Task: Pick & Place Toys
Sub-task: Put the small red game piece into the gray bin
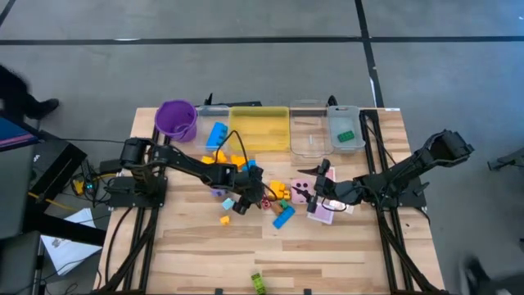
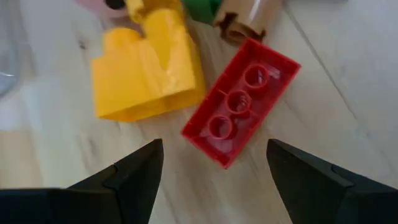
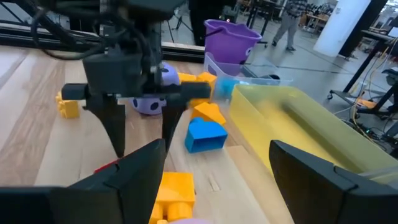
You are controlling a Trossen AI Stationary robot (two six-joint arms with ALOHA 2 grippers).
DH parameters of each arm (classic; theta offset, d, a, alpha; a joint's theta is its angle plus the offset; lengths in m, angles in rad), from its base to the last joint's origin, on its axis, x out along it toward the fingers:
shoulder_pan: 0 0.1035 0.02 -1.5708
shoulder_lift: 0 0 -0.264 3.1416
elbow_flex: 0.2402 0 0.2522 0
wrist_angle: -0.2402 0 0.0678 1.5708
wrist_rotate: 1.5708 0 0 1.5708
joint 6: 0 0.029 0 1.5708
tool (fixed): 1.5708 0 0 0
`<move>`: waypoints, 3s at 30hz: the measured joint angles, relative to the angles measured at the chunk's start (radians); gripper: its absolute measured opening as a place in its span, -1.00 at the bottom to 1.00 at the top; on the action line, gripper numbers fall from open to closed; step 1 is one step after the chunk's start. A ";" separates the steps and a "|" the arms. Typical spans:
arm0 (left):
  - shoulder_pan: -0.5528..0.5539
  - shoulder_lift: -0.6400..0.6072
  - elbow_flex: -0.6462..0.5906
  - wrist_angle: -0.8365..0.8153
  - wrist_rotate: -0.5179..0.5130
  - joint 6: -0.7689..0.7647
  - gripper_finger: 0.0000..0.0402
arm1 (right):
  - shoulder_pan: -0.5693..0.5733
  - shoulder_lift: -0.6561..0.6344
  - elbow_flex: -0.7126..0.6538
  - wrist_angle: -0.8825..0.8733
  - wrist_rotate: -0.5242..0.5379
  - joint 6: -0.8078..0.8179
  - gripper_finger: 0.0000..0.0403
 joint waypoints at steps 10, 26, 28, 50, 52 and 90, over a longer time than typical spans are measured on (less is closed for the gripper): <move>-0.009 0.012 0.000 0.037 0.097 -0.017 0.39 | -0.006 0.000 0.000 -0.017 0.000 -0.003 0.40; -0.036 0.000 0.000 0.049 0.110 -0.083 0.38 | -0.005 0.000 0.000 -0.023 0.000 -0.003 0.40; -0.039 0.000 0.000 0.049 0.116 -0.083 0.38 | -0.005 0.000 0.000 -0.023 0.000 -0.003 0.40; -0.038 0.001 0.000 0.048 0.126 -0.078 0.38 | -0.006 0.000 0.000 -0.021 -0.023 0.005 0.40; -0.038 0.001 0.000 0.062 0.126 -0.077 0.38 | -0.006 0.000 0.000 -0.020 -0.024 0.005 0.40; -0.049 0.001 0.000 -0.032 0.194 -0.211 0.38 | -0.006 0.000 0.000 -0.020 -0.023 0.007 0.40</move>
